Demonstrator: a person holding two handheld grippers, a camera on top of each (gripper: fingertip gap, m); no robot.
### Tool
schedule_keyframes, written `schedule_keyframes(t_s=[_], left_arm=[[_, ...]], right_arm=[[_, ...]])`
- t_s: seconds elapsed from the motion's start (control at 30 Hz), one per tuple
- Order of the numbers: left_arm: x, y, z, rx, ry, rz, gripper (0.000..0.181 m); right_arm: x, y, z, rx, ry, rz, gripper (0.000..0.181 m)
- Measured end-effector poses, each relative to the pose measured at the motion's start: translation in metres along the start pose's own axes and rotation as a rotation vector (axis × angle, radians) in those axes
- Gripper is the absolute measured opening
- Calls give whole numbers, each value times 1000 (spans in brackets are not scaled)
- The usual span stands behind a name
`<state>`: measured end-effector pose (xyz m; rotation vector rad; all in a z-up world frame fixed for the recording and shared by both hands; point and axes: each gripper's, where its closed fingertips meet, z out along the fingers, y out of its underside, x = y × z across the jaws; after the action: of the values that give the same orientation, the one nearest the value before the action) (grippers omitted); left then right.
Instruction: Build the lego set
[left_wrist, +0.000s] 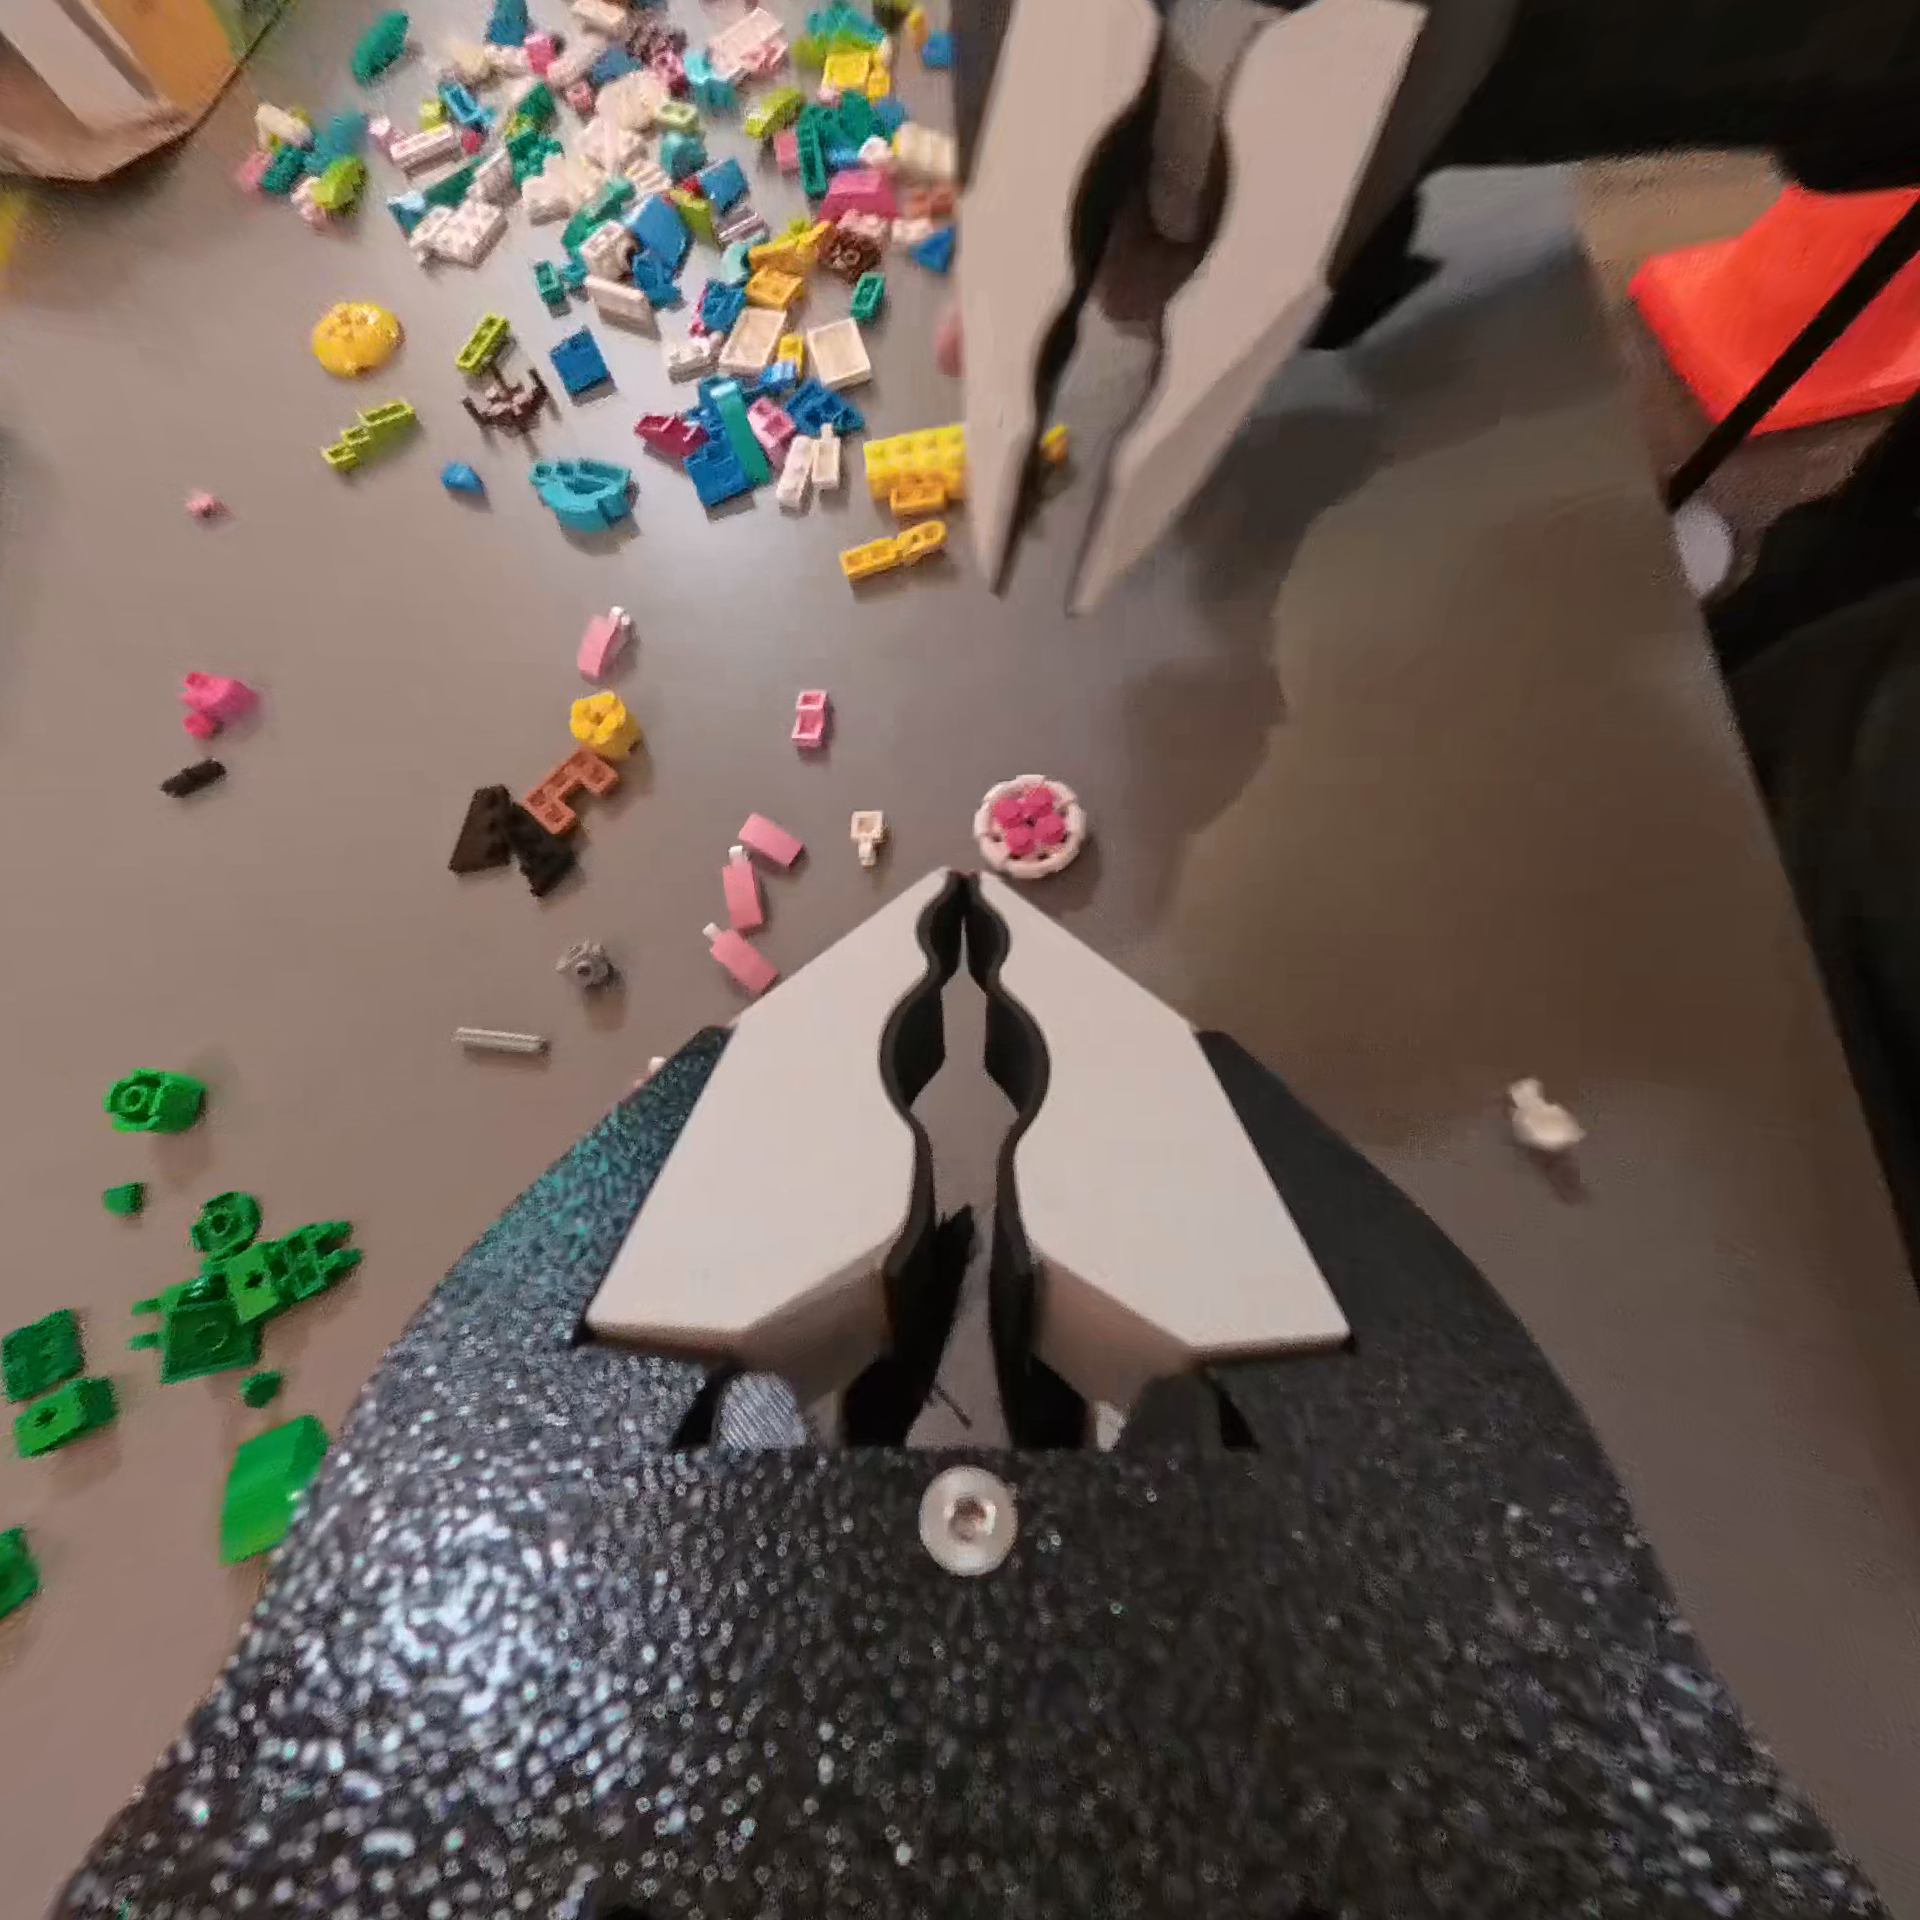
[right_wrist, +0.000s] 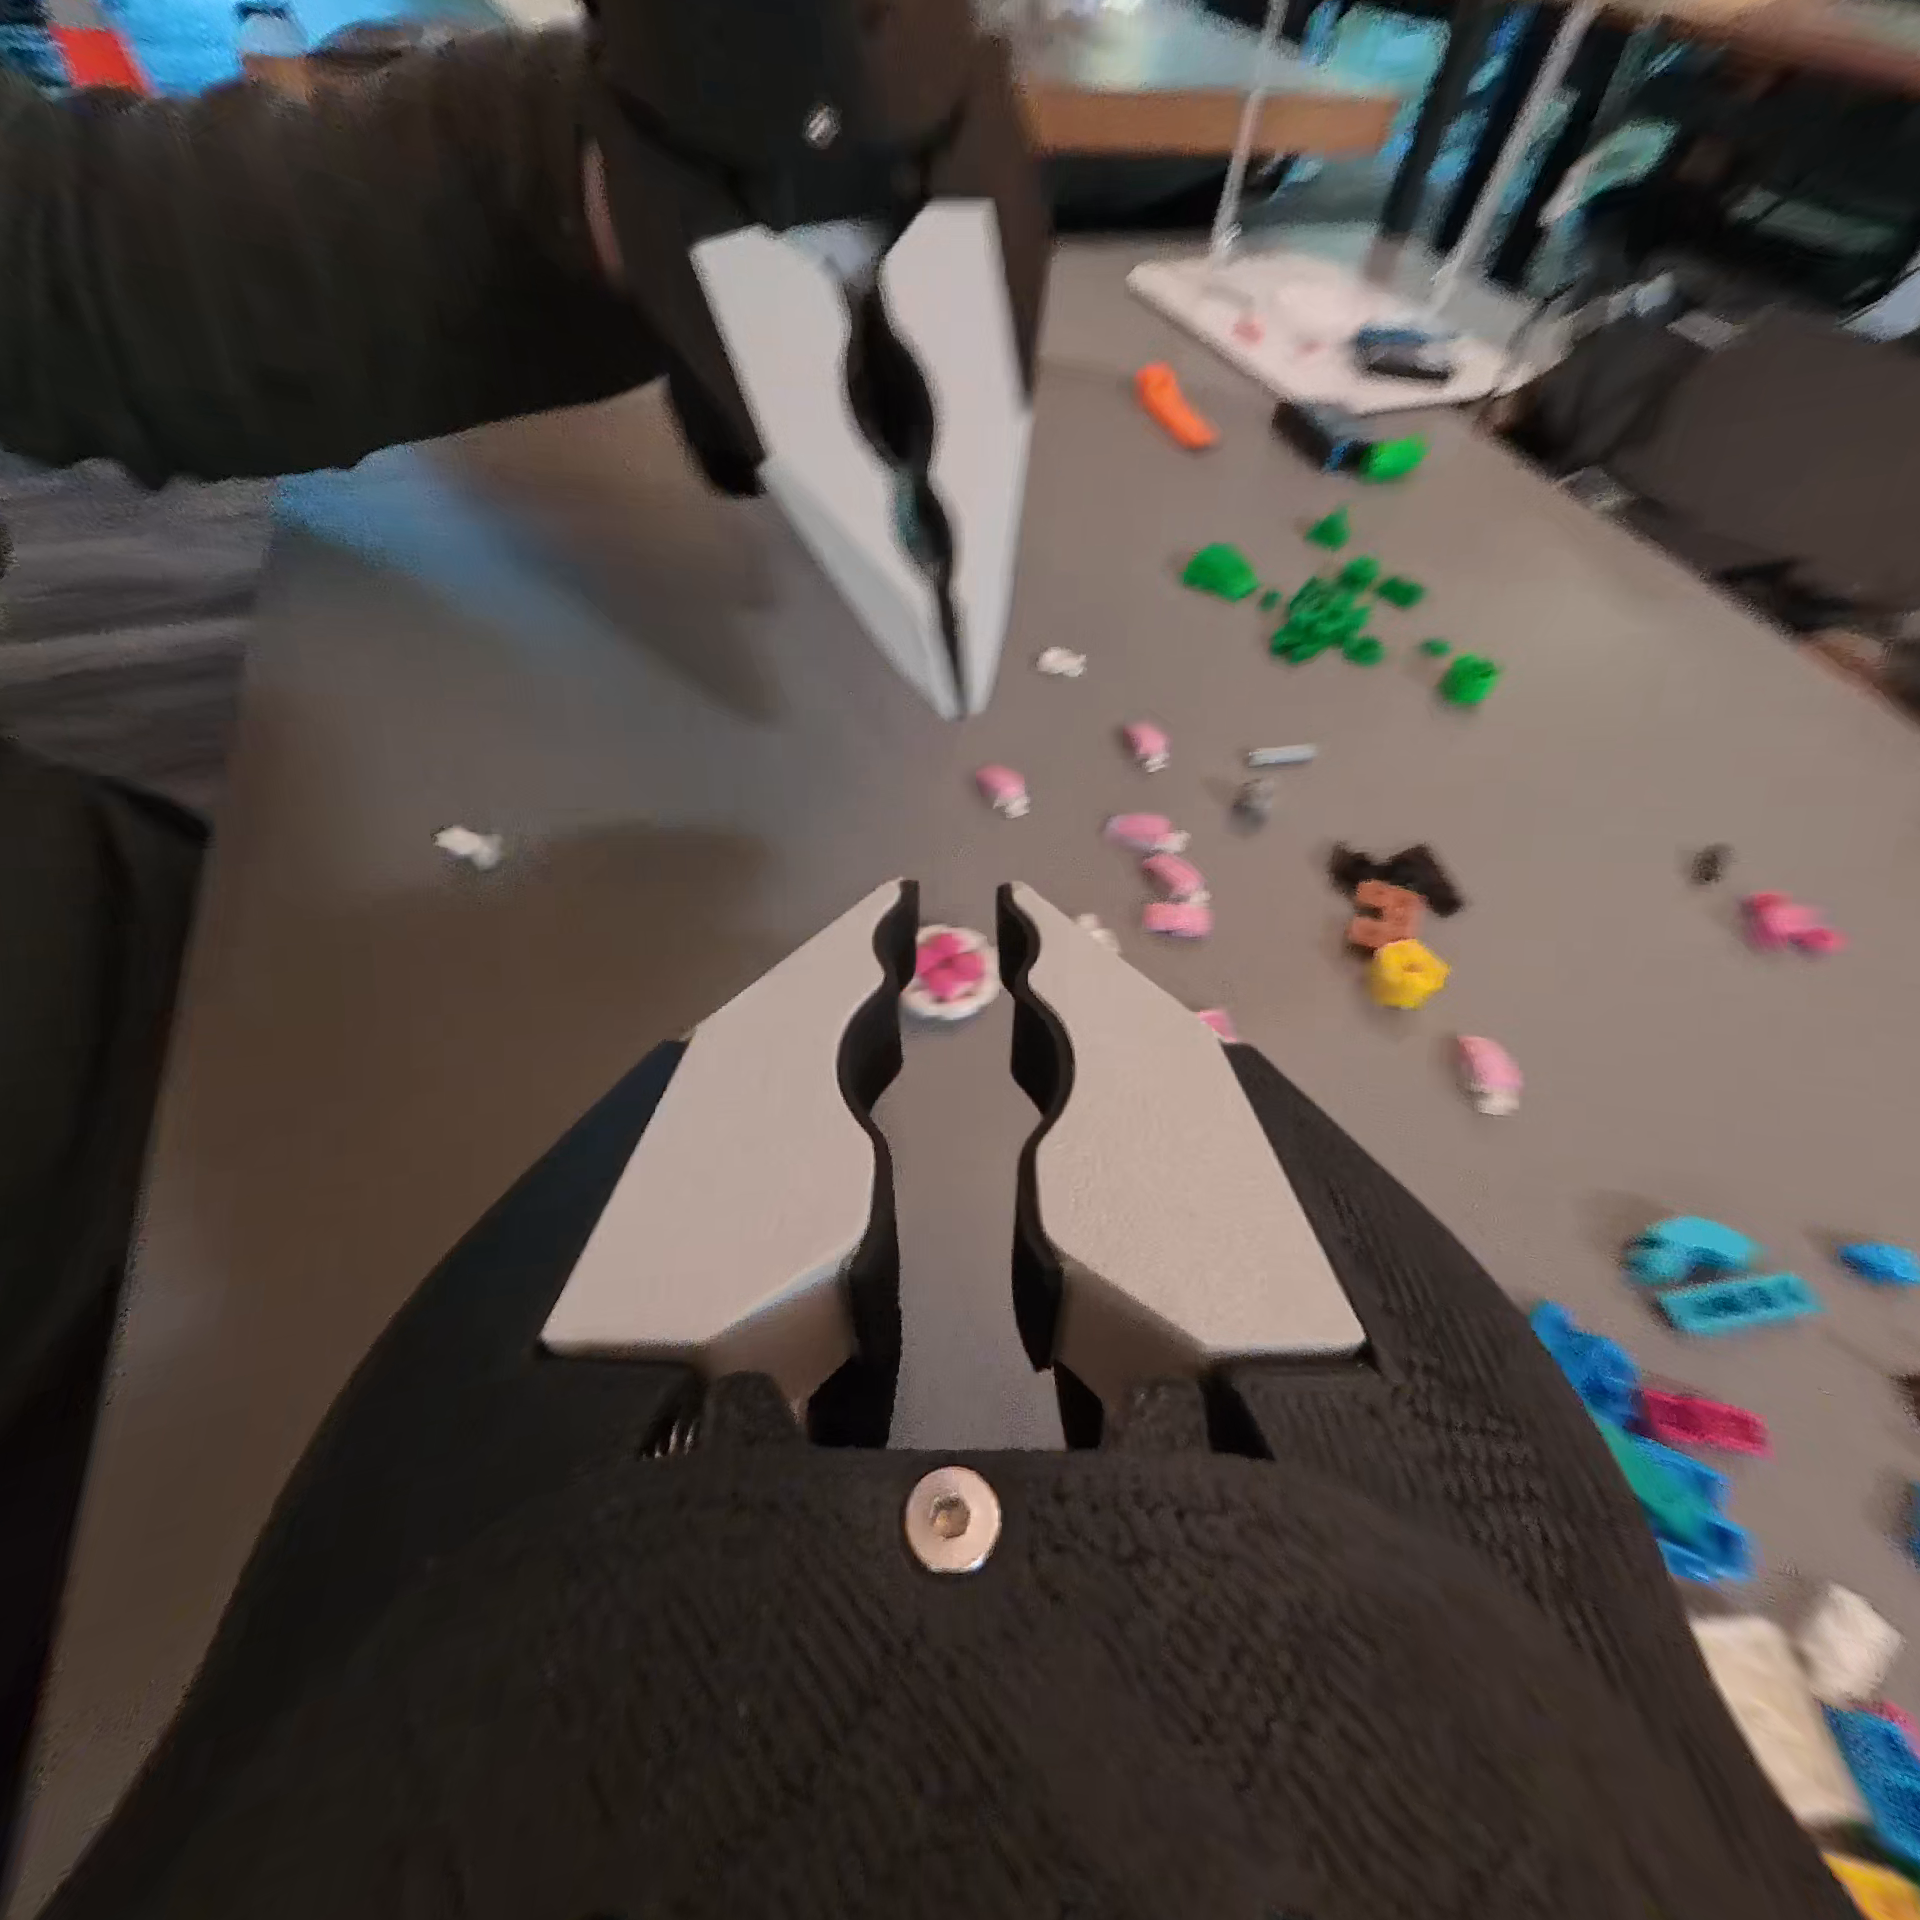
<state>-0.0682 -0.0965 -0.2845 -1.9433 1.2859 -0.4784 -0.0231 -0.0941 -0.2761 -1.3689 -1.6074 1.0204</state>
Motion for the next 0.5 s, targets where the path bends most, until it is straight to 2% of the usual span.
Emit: schedule_keyframes(t_s=[0.13,0.33,0.5], left_arm=[[0,-5,-12,36,-72,-12,0],[22,7,-46,114,-203,-116,0],[56,24,-70,154,-216,-198,0]], right_arm=[[-56,6,21,-100,-216,84,26],[-136,5,54,-169,-359,-90,28],[-163,17,67,-231,-446,-198,25]])
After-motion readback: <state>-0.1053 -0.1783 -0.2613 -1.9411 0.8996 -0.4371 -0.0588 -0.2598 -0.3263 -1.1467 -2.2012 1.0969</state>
